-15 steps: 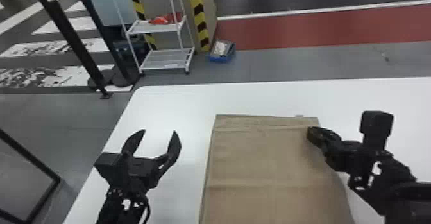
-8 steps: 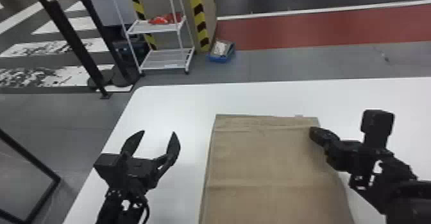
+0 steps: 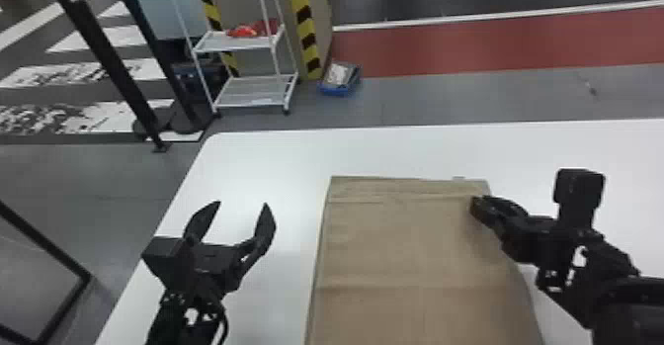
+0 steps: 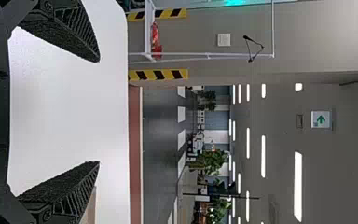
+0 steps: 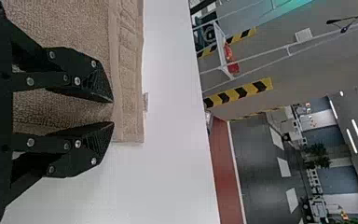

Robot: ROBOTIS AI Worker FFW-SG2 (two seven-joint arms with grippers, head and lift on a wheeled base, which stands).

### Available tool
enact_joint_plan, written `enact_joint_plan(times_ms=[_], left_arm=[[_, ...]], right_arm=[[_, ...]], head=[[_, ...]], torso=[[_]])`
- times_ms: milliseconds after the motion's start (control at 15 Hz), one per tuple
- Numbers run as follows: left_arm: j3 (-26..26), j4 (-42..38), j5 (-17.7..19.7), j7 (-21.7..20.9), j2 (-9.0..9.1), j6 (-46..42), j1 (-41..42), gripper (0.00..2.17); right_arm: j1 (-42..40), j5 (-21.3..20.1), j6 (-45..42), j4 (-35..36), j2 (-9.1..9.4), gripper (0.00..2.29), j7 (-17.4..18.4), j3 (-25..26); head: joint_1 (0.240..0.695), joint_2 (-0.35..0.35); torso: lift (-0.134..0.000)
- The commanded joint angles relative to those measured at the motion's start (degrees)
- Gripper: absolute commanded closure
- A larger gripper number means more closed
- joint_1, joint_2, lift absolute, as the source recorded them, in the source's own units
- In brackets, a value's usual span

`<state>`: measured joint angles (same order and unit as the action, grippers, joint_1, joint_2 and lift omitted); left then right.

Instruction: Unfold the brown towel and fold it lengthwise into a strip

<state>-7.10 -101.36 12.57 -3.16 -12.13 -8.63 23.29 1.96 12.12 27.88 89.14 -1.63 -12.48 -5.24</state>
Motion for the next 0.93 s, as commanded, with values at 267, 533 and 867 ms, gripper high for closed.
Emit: enact_joint_plan(times_ms=[267, 533, 867], left_arm=[[0.0, 0.0, 0.0, 0.0, 0.00, 0.0, 0.1, 0.10], [0.0, 0.0, 0.0, 0.0, 0.00, 0.0, 0.1, 0.10], [0.0, 0.0, 0.0, 0.0, 0.09, 0.0, 0.1, 0.10]], right_arm=[[-0.1, 0.0, 1.1, 0.2, -0.04, 1.18, -0.1, 0.1], [-0.2, 0.4, 0.9, 0.2, -0.04, 1.19, -0.1, 0.4], [-3.8, 1.2, -3.5, 6.5, -0.04, 1.19, -0.8, 0.3]], head=[[0.695, 0.232], [0.695, 0.232], [0.695, 0.230]], torso=[[-0.125], [-0.125], [-0.125]])
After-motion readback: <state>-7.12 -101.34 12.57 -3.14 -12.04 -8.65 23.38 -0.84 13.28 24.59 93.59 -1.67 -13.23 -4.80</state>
